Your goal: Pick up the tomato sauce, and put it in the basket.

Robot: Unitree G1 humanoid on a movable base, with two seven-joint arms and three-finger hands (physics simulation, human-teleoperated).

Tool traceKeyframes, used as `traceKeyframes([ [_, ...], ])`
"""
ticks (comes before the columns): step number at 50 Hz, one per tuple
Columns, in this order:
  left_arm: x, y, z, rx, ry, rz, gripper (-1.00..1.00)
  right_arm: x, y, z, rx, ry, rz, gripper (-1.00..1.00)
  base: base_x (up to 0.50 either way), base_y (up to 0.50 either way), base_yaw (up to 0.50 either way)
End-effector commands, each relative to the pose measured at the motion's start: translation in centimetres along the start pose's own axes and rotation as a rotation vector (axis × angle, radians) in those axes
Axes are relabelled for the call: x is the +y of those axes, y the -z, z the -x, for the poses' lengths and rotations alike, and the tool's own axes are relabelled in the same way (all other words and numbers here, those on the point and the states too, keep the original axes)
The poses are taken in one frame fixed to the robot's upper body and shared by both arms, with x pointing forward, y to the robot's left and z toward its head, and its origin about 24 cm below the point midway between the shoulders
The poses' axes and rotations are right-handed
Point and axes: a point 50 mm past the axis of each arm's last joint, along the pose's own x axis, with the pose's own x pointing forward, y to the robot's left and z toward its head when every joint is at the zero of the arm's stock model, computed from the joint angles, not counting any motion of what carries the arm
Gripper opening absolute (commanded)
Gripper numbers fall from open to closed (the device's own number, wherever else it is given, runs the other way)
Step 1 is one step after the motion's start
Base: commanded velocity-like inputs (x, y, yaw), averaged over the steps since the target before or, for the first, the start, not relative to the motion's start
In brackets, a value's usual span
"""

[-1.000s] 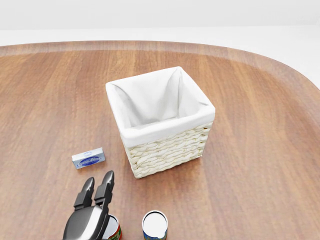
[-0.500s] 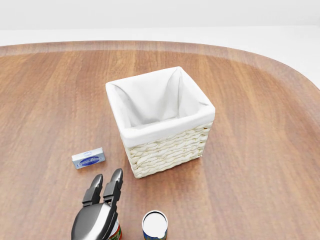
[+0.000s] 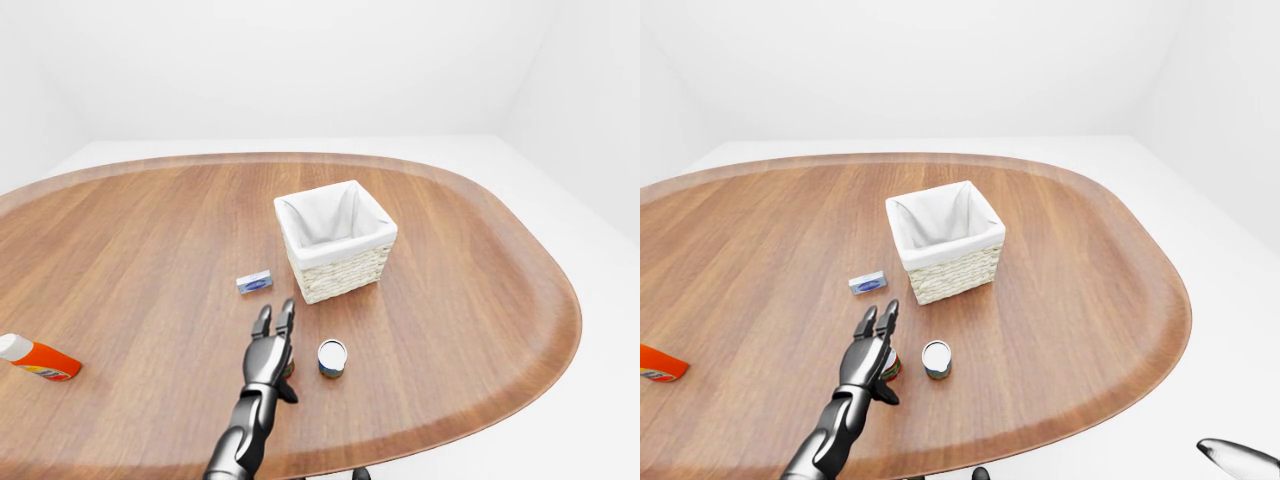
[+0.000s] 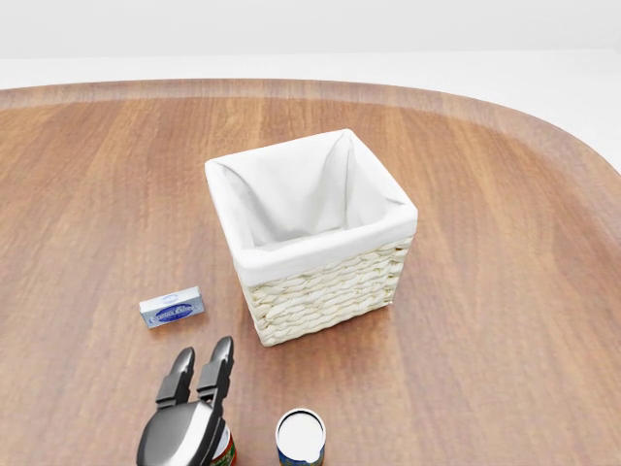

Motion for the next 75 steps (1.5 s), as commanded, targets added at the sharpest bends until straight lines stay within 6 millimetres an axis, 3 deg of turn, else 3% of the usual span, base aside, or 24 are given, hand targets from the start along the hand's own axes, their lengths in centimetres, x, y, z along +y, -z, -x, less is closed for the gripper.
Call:
traceKeyframes([
  [1,-0.4,0.8,-0.2,0.025,0.003,-0.017,1.0,0.0,0.0,0.0,-0.001,-0.003,0.0,1.0,0.0,0.0,0.0],
  [20,-0.1,1.3,-0.6,0.046,-0.004,-0.014,1.0,-0.1,-0.2,-0.1,-0.004,-0.001,-0.001,1.0,0.0,0.0,0.0],
  [54,-2.5,2.6,-0.4,0.088,0.034,-0.093,1.0,0.0,-0.1,0.0,-0.002,-0.001,0.0,1.0,0.0,0.0,0.0],
  [55,-2.5,2.6,-0.3,0.089,0.034,-0.089,0.54,-0.1,-0.2,0.0,-0.002,-0.001,0.0,1.0,0.0,0.0,0.0],
  [56,-2.4,2.6,-0.4,0.092,0.029,-0.084,-0.57,-0.1,-0.1,0.0,-0.002,0.0,-0.001,1.0,0.0,0.0,0.0],
  [57,-2.3,2.6,-0.4,0.093,0.029,-0.078,-1.0,-0.1,-0.1,0.0,-0.002,0.0,-0.001,1.0,0.0,0.0,0.0],
  [75,-2.1,2.6,-0.4,0.109,0.036,-0.04,-1.0,-0.1,-0.2,0.0,-0.002,0.001,0.0,1.0,0.0,0.0,0.0],
])
